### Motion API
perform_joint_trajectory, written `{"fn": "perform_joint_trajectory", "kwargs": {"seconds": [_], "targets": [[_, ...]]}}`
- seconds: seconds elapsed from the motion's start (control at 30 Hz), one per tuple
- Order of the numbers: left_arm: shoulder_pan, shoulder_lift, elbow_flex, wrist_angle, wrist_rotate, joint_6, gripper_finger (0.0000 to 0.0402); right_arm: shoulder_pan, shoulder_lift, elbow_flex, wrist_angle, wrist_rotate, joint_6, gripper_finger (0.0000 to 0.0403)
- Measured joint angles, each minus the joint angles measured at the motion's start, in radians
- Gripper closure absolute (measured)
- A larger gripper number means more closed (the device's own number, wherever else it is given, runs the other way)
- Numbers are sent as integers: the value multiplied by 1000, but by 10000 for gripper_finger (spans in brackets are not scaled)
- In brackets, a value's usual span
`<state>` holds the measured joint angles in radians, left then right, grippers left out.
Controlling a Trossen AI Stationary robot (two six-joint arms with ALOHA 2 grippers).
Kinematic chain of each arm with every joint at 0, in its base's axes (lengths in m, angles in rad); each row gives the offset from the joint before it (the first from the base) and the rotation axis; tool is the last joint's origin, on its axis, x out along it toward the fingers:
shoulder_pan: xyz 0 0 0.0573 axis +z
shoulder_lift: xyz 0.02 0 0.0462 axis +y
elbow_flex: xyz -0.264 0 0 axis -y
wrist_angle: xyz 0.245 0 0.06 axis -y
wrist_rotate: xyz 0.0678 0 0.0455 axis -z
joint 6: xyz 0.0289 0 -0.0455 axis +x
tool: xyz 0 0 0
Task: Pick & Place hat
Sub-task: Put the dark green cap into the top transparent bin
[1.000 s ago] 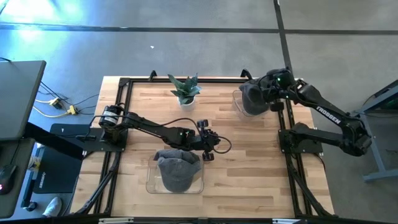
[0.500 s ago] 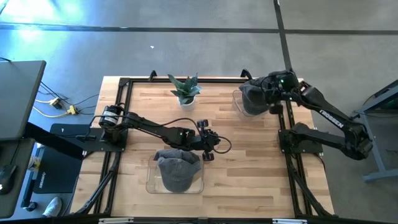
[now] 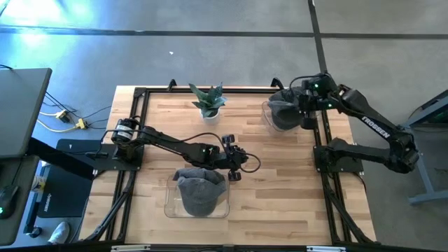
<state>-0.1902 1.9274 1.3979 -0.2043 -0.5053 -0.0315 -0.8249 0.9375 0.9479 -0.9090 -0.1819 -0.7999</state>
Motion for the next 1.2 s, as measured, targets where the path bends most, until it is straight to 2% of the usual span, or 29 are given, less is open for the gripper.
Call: {"fn": "perform_joint_trajectory", "kwargs": {"seconds": [0.13, 0.23, 0.33, 0.47, 0.67, 0.8, 0.93, 1.2], "targets": [[0, 0, 0, 1, 15, 0, 287, 0, 81, 9, -73, -115, 35, 356], [0, 0, 0, 1, 25, 0, 287, 0, 128, 9, -91, -178, 45, 359], [0, 0, 0, 1, 26, 0, 287, -1, 157, 16, -104, -178, 97, 373], [0, 0, 0, 1, 26, 0, 287, -1, 192, 91, -207, -179, 137, 377], [0, 0, 0, 1, 26, 0, 287, -8, 232, 223, -356, -288, 240, 357], [0, 0, 0, 1, 26, 0, 287, -9, 242, 233, -364, -266, 301, 345], [0, 0, 0, 0, 28, 0, 287, -10, 242, 222, -359, -237, 323, 320], [0, 0, 0, 0, 46, 0, 287, -15, 241, 271, -340, -237, 306, 229]]}}
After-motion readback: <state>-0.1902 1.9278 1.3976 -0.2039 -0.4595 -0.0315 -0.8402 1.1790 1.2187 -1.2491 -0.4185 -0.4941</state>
